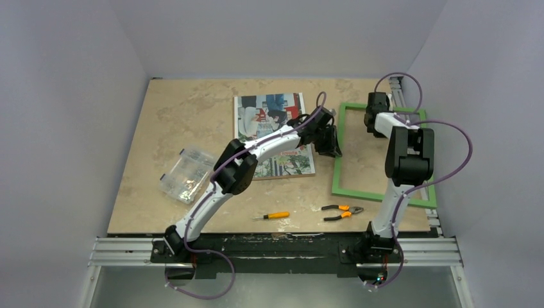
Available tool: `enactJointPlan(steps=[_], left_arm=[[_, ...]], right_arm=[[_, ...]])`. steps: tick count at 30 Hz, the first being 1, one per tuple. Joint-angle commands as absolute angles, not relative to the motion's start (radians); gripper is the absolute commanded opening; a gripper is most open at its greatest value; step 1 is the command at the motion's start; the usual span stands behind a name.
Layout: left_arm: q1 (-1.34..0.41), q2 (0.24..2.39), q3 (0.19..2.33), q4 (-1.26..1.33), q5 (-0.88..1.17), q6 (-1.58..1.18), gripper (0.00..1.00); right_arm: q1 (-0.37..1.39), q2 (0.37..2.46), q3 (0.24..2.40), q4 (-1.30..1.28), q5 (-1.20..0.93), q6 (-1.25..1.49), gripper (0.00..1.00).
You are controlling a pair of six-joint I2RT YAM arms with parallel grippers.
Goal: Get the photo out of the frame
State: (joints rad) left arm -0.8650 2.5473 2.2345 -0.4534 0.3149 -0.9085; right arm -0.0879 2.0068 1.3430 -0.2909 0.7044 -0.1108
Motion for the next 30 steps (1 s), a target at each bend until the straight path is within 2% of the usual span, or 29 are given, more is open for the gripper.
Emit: enactJointPlan(steps=[1, 3, 4, 6, 7, 12, 14, 18, 22, 26, 30], left_arm=[[-0.830, 2.481, 2.270, -0.368, 0.344, -0.894, 0.13], [-0.813, 2.446, 2.236, -0.383, 0.325, -0.892, 0.17], [-0.806, 2.423, 2.204, -0.377, 0.313, -0.895, 0.23], [-0.796, 2.377, 2.142, -0.373, 0.285, -0.880, 0.46], [-0.793, 2.359, 2.128, -0.387, 0.270, -0.864, 0.53], [-0.779, 2.285, 2.074, -0.407, 0.262, -0.818, 0.75], [-0.774, 2.248, 2.044, -0.398, 0.278, -0.812, 0.78], [-0.759, 2.122, 1.946, -0.386, 0.280, -0.783, 0.78], [-0.696, 1.961, 1.803, -0.364, 0.336, -0.810, 0.78], [-0.638, 1.778, 1.682, -0.385, 0.383, -0.787, 0.78], [-0.618, 1.626, 1.598, -0.458, 0.375, -0.691, 0.78]], right_arm=[[-0.090, 1.975, 1.354, -0.277, 0.626, -0.102, 0.00], [-0.089, 1.971, 1.350, -0.273, 0.549, -0.097, 0.00], [-0.089, 1.975, 1.365, -0.297, 0.539, -0.077, 0.04], [-0.088, 1.982, 1.422, -0.395, 0.484, -0.015, 0.17], [-0.087, 1.979, 1.435, -0.424, 0.450, 0.027, 0.21], [-0.052, 1.912, 1.422, -0.469, 0.297, 0.107, 0.40], [-0.030, 1.863, 1.385, -0.440, 0.181, 0.134, 0.47], [0.035, 1.820, 1.345, -0.393, 0.040, 0.238, 0.76], [0.098, 1.812, 1.285, -0.322, 0.002, 0.324, 0.88], [0.169, 1.872, 1.291, -0.336, 0.104, 0.384, 0.87], [0.217, 1.911, 1.282, -0.342, 0.224, 0.407, 0.76]])
